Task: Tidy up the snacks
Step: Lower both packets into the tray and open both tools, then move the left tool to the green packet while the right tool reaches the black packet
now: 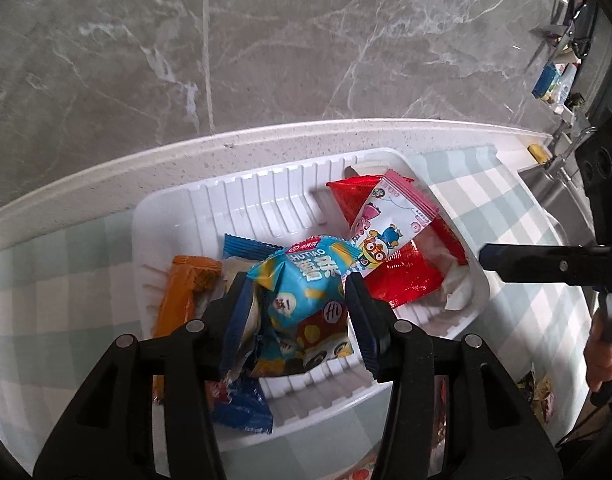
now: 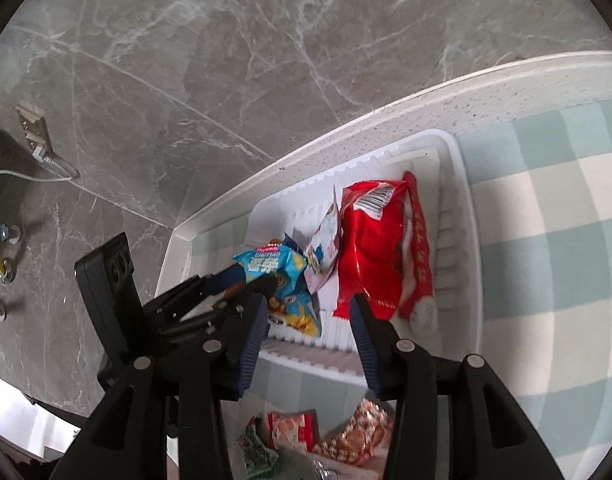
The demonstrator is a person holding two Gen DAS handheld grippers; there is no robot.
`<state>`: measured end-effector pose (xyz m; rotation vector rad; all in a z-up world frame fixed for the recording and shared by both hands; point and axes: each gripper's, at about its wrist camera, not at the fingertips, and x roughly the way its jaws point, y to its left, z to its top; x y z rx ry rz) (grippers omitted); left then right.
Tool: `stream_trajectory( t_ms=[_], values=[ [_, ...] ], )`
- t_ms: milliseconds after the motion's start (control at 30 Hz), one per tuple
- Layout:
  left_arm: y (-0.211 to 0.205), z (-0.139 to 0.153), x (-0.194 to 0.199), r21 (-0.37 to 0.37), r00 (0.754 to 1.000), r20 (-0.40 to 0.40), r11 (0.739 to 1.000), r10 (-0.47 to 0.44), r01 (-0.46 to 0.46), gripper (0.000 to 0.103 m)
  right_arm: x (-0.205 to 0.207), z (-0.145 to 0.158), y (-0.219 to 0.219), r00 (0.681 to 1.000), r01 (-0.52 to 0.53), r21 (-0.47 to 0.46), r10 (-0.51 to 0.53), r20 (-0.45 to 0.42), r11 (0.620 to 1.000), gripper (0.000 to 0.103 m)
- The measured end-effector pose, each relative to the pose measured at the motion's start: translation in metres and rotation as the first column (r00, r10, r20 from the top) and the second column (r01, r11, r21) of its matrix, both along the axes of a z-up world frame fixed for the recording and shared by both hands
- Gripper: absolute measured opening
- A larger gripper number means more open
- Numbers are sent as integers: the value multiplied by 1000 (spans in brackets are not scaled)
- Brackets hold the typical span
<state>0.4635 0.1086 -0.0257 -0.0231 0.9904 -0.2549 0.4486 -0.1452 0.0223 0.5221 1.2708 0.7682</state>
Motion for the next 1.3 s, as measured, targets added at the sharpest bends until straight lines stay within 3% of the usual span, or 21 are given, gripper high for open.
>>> stream_trajectory(
  t_ms=[67,467,967,1300],
  values=[
    [3,7,-9,3,1000,9,1000,2,-2,46,-8,6,-6,1000,-5,-9,5,16,1000,52],
    [16,38,-81,-6,999,33,1000,13,-13,47,-61,24,-30,996,-27,-77,34,86,997,53],
    [13,19,-170,-24,999,-29,1000,15,-16,47,-128,35,-62,986,-34,-146,58,159,989,55],
    [17,-6,-211,9,995,-95,1000,5,-5,48,-172,35,-68,969,-78,-248,132,211,966,59]
  ],
)
